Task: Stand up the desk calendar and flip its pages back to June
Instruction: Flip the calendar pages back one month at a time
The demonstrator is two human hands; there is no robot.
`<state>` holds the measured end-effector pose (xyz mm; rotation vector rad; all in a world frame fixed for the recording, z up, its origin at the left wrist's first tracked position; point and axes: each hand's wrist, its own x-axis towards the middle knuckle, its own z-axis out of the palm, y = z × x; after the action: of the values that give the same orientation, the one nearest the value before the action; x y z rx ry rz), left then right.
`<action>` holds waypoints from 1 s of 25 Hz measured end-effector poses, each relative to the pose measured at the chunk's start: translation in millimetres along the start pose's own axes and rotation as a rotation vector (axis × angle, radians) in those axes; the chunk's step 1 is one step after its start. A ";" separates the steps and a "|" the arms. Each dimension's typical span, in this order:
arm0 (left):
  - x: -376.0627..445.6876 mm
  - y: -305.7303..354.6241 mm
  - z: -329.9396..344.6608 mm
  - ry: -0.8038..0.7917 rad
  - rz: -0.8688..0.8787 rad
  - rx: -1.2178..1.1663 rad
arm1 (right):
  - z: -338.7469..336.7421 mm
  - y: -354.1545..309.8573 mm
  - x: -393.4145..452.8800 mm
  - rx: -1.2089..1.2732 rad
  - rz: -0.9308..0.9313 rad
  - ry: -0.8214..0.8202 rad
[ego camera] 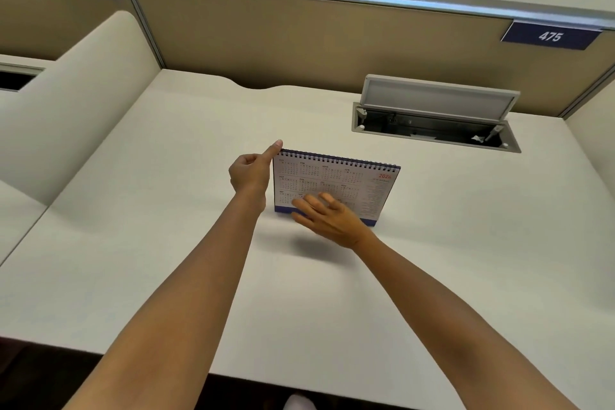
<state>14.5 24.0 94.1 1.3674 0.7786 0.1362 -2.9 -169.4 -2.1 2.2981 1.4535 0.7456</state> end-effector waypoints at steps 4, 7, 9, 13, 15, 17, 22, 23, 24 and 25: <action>-0.8 2.9 -2.6 -0.032 -0.026 -0.002 | -12.6 4.6 -0.3 0.035 0.025 0.028; -1.5 4.5 -4.2 -0.060 -0.046 0.000 | -26.8 7.7 -2.9 0.116 0.074 0.082; -1.7 5.6 -5.2 -0.086 -0.062 0.007 | -40.5 7.2 -2.1 0.164 0.122 0.115; -1.9 7.1 -6.6 -0.123 -0.079 0.030 | -67.4 -3.1 6.3 0.327 0.334 0.172; -2.4 10.5 -8.1 -0.155 -0.095 0.058 | -78.3 -6.3 10.5 0.425 0.441 0.202; -2.6 16.5 -10.4 -0.241 -0.134 0.093 | -88.4 -5.4 12.6 0.501 0.537 0.225; 2.3 26.9 -16.6 -0.418 -0.155 0.158 | -119.4 11.3 16.7 0.752 0.714 0.106; 2.1 27.5 -16.9 -0.439 -0.162 0.168 | -127.7 16.3 18.7 0.798 0.744 0.088; 1.5 28.5 -16.6 -0.465 -0.169 0.169 | -136.4 22.6 21.7 0.828 0.772 0.082; 0.3 29.1 -15.8 -0.488 -0.179 0.159 | -145.3 30.0 25.9 0.840 0.794 0.081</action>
<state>15.7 44.1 120.5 1.3955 0.5007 -0.3955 -56.6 -160.0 138.3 3.6164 0.9215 0.4242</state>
